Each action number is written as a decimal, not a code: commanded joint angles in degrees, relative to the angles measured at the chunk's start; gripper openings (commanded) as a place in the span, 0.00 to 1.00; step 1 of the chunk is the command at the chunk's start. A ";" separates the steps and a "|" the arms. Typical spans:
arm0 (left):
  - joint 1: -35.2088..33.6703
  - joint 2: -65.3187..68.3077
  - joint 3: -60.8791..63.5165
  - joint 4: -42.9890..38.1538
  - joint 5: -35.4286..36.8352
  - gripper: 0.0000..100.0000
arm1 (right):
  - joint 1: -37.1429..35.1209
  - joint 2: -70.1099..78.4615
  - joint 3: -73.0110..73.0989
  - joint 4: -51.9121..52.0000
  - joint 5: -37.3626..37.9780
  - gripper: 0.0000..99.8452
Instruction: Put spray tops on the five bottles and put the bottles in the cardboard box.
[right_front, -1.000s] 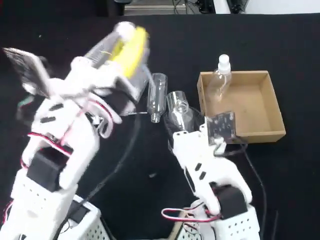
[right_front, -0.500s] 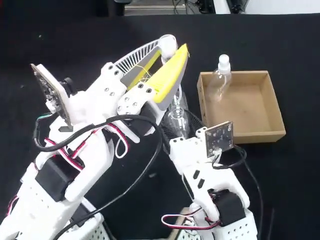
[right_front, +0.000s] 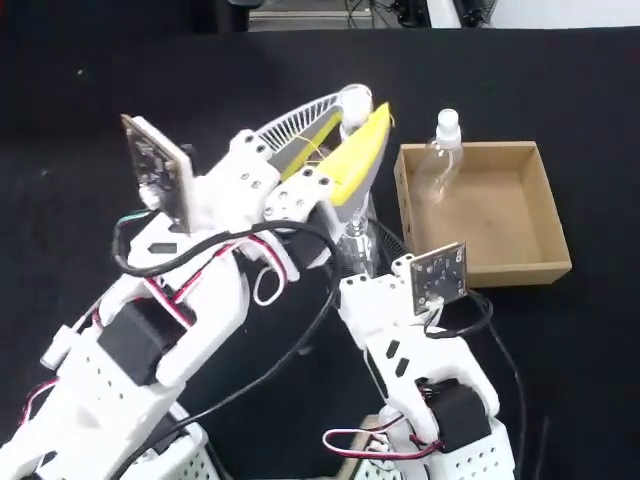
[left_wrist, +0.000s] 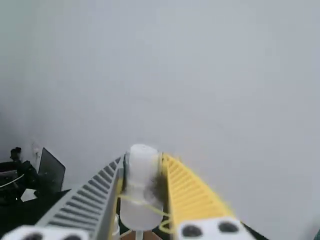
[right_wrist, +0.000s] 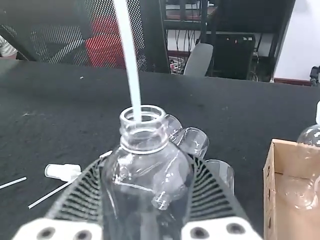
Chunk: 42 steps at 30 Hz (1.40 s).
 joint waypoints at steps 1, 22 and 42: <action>0.13 -0.09 2.51 -1.14 -0.18 0.03 | -0.18 -5.85 -0.57 -1.41 0.09 0.01; -6.73 -11.87 13.58 6.51 5.89 0.20 | -0.09 -5.85 -0.31 -1.23 0.09 0.01; -24.84 -12.13 20.53 28.57 5.45 0.20 | 22.51 -5.76 -19.56 12.04 5.80 0.01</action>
